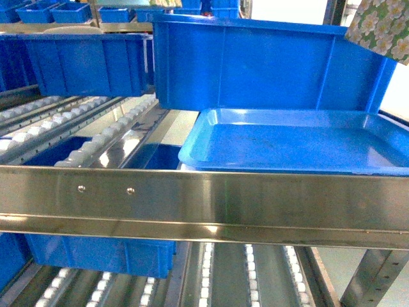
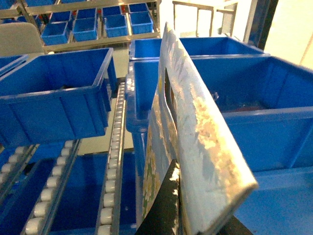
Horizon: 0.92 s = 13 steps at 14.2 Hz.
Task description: Move flower gift bag to table near conveyor
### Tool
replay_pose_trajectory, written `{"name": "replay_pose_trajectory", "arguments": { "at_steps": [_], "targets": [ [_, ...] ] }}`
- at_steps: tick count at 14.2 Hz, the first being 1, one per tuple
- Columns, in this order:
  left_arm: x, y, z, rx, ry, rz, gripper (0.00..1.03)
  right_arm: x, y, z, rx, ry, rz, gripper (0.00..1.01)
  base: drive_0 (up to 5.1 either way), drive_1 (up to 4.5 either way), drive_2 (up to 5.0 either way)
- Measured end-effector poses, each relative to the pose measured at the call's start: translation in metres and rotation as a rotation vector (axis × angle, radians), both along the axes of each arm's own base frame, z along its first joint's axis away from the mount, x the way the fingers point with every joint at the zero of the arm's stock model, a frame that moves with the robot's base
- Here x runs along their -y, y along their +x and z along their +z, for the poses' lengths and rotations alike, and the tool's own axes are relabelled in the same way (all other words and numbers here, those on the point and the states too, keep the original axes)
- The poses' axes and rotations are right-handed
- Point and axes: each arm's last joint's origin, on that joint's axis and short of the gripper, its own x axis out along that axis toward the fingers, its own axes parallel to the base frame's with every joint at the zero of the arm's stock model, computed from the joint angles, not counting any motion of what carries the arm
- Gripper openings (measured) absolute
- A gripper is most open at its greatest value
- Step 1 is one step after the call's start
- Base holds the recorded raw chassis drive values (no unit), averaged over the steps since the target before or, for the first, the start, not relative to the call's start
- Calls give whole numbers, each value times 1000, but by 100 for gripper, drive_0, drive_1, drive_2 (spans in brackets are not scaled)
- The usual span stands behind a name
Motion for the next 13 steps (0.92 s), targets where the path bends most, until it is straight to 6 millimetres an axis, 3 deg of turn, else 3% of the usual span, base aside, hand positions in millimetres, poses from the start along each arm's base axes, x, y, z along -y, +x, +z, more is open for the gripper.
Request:
{"name": "replay_pose_trajectory", "arguments": {
  "at_steps": [2, 6, 9, 11, 13],
  "targets": [
    [4, -20, 15, -8, -57, -23, 2, 0, 0, 0, 0, 0, 0, 2, 0, 0, 0],
    [1, -50, 23, -49, -108, -19, 2, 0, 0, 0, 0, 0, 0, 2, 0, 0, 0],
    [0, -66, 16, -105, -139, -28, 2, 0, 0, 0, 0, 0, 1, 2, 0, 0, 0],
    [2, -68, 3, -143, -136, -28, 2, 0, 0, 0, 0, 0, 0, 2, 0, 0, 0],
    [0, -68, 4, -93, -145, -21, 2, 0, 0, 0, 0, 0, 0, 2, 0, 0, 0]
  ]
}}
